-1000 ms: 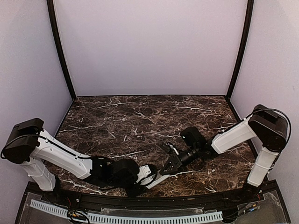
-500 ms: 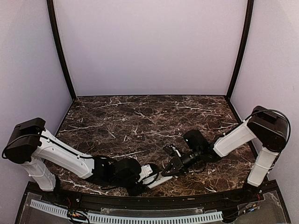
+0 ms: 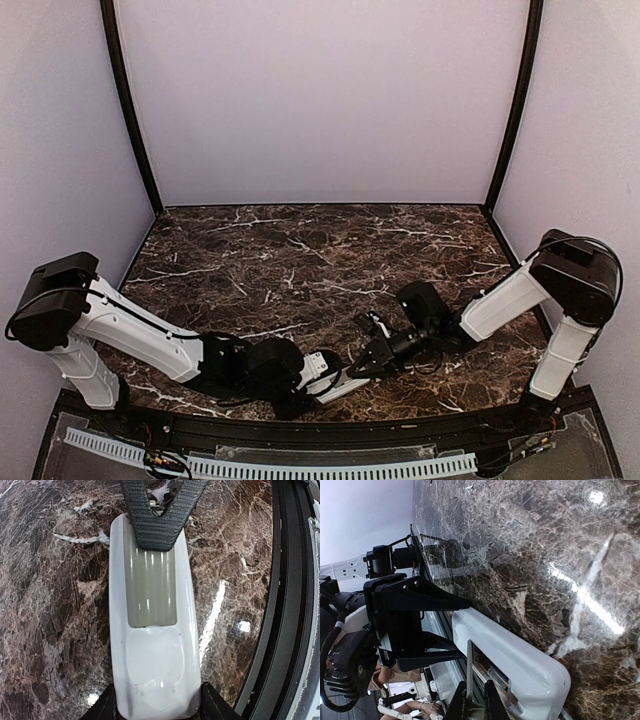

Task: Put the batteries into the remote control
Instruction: Load the battery cover onto the remote control without the battery cover.

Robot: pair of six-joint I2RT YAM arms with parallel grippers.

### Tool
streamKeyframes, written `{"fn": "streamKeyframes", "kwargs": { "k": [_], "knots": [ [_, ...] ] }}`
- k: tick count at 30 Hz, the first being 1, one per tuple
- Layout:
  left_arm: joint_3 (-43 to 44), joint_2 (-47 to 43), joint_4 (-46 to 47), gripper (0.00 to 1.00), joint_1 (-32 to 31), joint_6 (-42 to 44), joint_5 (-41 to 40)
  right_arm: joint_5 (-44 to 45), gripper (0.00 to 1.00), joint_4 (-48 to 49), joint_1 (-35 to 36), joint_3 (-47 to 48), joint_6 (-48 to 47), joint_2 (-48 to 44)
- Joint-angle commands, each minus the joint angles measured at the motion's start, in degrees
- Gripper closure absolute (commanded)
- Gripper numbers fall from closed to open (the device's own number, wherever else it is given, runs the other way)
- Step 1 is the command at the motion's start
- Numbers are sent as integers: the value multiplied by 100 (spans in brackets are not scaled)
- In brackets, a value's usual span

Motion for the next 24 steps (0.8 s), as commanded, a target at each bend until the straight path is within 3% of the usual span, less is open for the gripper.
{"fn": "streamKeyframes", "kwargs": {
  "k": [1, 5, 12, 24],
  "knots": [
    [10, 261, -324, 58, 9, 5, 264, 207, 100, 88, 139, -133, 144, 165],
    [7, 256, -317, 58, 9, 4, 271, 264, 100, -163, 148, -124, 93, 23],
    [4, 270, -315, 58, 9, -4, 269, 620, 77, -1221, 157, 115, -289, -399],
    [-14, 260, -294, 58, 9, -5, 273, 1231, 63, -3063, 209, 794, -1023, -806]
  ]
}}
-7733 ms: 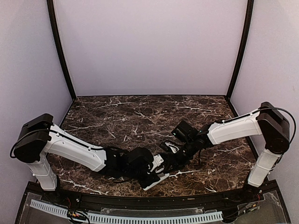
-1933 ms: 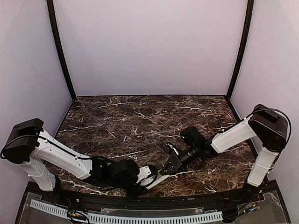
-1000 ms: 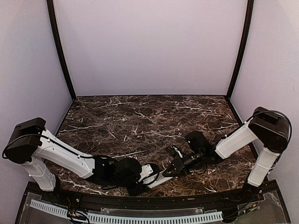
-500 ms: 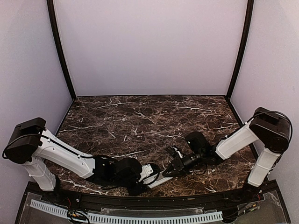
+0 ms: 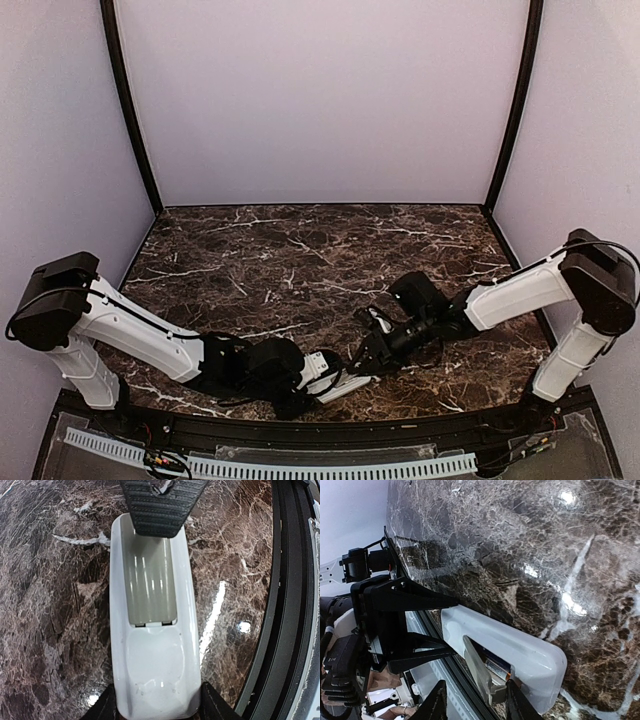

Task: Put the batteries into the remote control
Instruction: Load the battery cover onto the remote control without the battery cover.

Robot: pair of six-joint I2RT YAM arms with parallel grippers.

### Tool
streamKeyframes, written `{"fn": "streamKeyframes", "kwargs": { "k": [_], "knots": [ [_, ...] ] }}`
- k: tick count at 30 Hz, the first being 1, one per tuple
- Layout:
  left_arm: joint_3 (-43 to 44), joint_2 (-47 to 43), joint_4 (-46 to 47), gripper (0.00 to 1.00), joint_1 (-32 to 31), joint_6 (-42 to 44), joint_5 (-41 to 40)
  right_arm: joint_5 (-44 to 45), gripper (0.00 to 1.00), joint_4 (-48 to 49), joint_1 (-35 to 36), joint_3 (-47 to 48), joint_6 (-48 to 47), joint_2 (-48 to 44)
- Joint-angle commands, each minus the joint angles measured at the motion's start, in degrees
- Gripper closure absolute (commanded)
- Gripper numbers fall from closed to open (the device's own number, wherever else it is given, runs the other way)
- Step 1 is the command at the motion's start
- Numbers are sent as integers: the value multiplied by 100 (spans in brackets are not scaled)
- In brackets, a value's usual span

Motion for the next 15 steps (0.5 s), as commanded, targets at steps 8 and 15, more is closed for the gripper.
{"fn": "streamKeyframes", "kwargs": {
  "k": [8, 15],
  "knots": [
    [-41, 241, -282, 58, 9, -30, 276, 635, 61, -1567, 104, 432, -508, -350],
    [-54, 241, -269, 58, 9, -35, 282, 763, 73, -1745, 168, 603, -582, -345]
  ]
}}
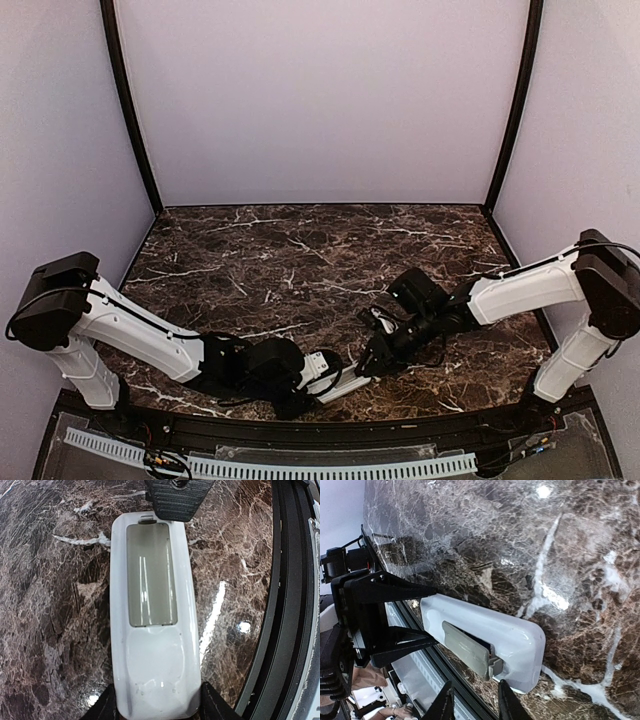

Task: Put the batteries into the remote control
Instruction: Load the battery cover onto the remote control without the battery cover.

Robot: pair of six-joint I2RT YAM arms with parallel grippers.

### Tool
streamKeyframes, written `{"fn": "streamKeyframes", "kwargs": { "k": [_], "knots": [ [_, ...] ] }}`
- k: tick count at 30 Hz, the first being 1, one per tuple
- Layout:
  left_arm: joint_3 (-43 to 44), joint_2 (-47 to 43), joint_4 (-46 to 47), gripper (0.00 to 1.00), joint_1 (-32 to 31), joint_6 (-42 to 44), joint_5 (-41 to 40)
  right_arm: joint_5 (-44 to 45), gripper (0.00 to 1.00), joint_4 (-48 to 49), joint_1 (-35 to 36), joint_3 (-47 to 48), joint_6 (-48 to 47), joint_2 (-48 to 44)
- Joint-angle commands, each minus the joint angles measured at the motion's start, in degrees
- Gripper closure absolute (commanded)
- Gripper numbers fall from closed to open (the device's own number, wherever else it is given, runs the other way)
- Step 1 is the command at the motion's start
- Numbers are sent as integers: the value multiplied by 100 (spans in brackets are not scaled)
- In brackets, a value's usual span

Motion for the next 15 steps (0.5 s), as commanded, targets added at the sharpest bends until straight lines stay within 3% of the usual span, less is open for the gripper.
{"fn": "streamKeyframes", "kwargs": {
  "k": [1, 6, 15],
  "knots": [
    [-61, 239, -271, 58, 9, -39, 283, 310, 74, -467, 75, 289, -206, -98],
    [-48, 268, -269, 58, 9, -35, 290, 920, 81, -1331, 77, 684, -497, -382],
    [-19, 309, -290, 58, 9, -42, 278, 1191, 86, -1200, 186, 918, -561, 7]
  ]
}}
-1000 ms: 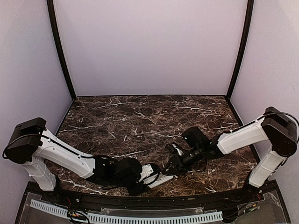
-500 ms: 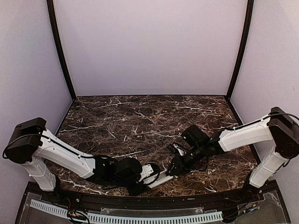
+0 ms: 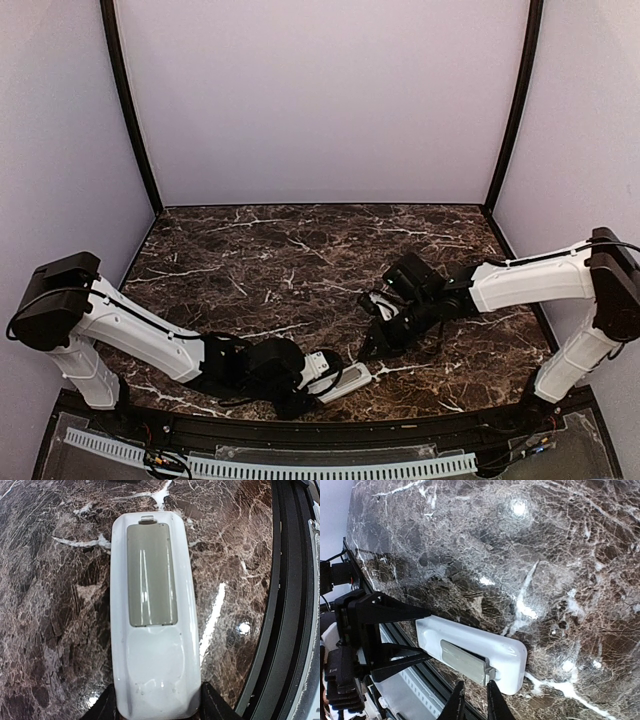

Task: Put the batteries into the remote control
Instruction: Load the battery cover onto the remote control without the battery cover, then press the battery cover on the remote control without the battery cover.

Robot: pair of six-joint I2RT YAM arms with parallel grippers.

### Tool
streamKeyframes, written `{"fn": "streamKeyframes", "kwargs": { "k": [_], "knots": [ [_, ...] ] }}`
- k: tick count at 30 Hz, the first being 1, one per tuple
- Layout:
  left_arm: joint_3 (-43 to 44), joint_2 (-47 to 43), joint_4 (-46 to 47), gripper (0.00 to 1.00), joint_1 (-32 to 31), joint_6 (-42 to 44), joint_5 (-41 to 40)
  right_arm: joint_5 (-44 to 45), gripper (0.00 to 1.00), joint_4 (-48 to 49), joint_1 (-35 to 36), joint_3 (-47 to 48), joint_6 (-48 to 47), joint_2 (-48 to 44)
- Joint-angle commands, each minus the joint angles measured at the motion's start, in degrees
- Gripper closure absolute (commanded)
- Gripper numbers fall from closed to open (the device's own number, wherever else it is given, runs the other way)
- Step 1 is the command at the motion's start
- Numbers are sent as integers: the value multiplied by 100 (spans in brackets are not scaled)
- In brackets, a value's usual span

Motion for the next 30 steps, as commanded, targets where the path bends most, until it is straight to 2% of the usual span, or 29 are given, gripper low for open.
{"fn": "streamKeyframes", "kwargs": {
  "k": [1, 8, 22, 30],
  "knots": [
    [-19, 287, -330, 58, 9, -43, 280, 233, 86, -132, 144, 225, -139, 249],
    [-2, 317, -341, 58, 9, -41, 287, 150, 91, -4, 197, 143, -50, 298],
    [7, 324, -348, 58, 9, -44, 289, 239, 90, -133, 259, 159, -45, 467],
    [8, 331, -355, 58, 9, -46, 291, 74, 96, 60, 300, 49, 96, 474]
  ]
}}
